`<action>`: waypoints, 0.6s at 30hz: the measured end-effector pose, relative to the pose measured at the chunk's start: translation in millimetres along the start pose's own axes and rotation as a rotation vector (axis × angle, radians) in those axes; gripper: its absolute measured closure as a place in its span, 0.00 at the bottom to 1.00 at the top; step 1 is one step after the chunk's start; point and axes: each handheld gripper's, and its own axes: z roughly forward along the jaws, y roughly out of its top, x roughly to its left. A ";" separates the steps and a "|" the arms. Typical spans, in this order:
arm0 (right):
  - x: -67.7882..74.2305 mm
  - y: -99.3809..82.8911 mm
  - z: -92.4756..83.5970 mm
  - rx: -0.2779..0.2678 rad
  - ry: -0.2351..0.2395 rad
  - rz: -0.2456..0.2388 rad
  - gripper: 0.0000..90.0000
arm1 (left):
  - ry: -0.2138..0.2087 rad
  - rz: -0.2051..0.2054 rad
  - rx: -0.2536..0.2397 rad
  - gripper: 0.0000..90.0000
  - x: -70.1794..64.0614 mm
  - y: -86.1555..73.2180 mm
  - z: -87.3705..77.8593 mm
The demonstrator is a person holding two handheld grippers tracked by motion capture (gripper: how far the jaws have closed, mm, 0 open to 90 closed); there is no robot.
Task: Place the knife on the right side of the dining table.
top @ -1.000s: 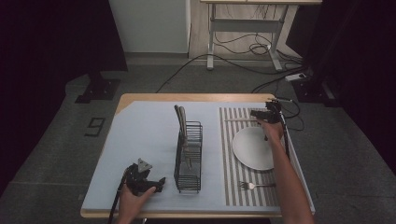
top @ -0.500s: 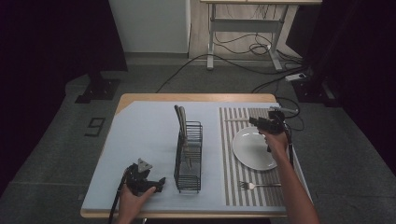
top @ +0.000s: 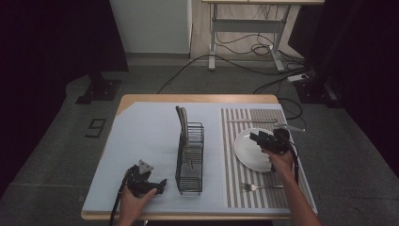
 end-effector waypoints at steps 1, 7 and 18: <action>1.2 -3.4 -2.2 -0.001 0.005 -0.003 0.51 | 0.000 0.000 0.000 0.00 0.0 0.0 0.0; 11.3 -20.7 -13.8 -0.009 0.046 -0.019 0.51 | 0.000 0.000 0.000 0.00 -0.1 0.0 0.0; 33.7 -53.2 -24.4 0.024 0.095 -0.087 0.50 | 0.000 0.000 0.000 0.00 -0.1 0.0 0.0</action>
